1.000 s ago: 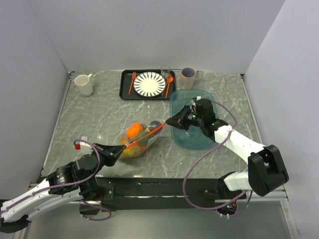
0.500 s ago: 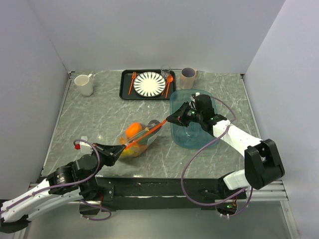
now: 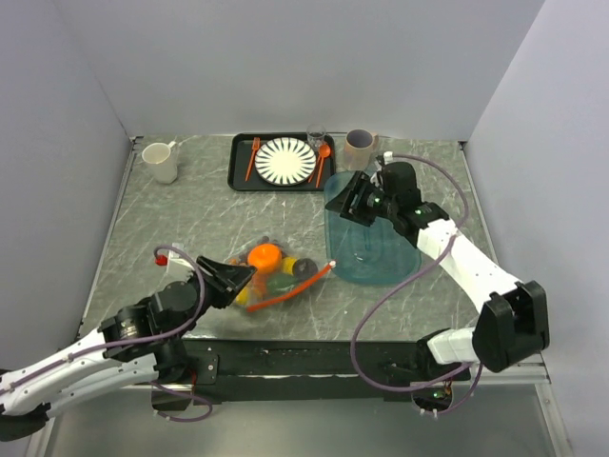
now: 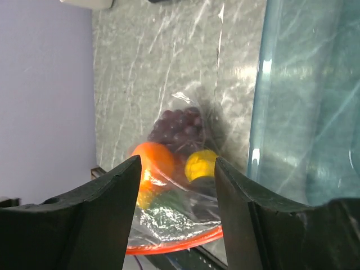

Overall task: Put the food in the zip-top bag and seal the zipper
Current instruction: Zip the zipper food storage bag at the center of the board, then adjust the zipper food storage bag at the center of the board.

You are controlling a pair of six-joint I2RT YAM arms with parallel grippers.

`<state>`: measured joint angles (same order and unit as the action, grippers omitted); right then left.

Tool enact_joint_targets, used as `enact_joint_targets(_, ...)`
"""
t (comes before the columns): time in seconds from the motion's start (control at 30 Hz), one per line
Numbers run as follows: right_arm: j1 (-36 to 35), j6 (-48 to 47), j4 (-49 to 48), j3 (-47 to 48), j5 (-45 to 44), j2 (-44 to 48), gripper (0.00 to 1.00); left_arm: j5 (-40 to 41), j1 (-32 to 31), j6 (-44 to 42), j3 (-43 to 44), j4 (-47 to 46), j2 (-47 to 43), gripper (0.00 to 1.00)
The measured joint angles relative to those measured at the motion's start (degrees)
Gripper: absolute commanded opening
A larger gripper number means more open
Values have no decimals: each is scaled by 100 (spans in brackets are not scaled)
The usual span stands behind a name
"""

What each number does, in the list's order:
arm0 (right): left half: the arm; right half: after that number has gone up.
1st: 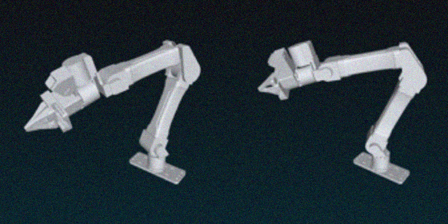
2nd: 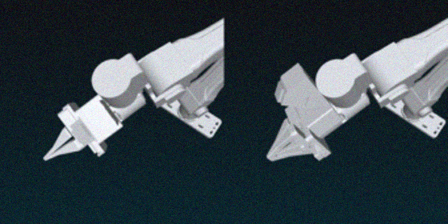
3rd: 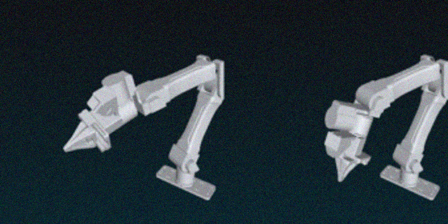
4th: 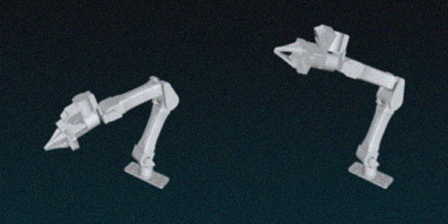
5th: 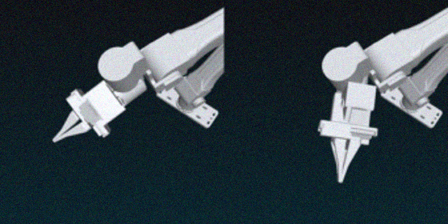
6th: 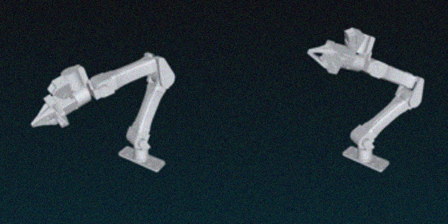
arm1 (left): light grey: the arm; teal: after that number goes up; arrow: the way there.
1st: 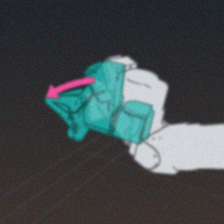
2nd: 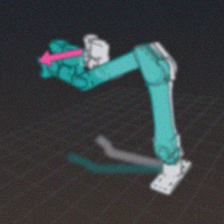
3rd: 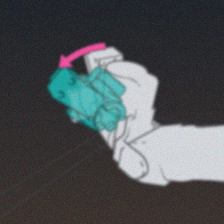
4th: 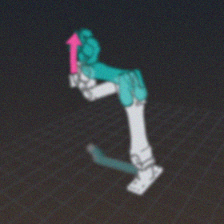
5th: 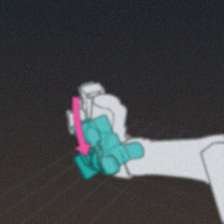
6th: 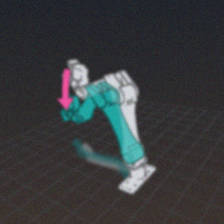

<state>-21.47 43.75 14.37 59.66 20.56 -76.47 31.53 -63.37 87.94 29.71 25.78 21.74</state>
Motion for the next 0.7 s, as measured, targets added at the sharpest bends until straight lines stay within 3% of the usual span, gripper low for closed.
enact_joint_targets(0.23,-234,199,63,-1106,240,990,65,-11,0,-444,772,157,426,74)
enact_joint_targets(0.47,-1401,487,245,-1714,299,1635,67,291,0,-616,1174,796,428,88)
enact_joint_targets(0.7,-1867,892,221,-2035,262,1443,67,529,0,-763,1366,1272,396,99)
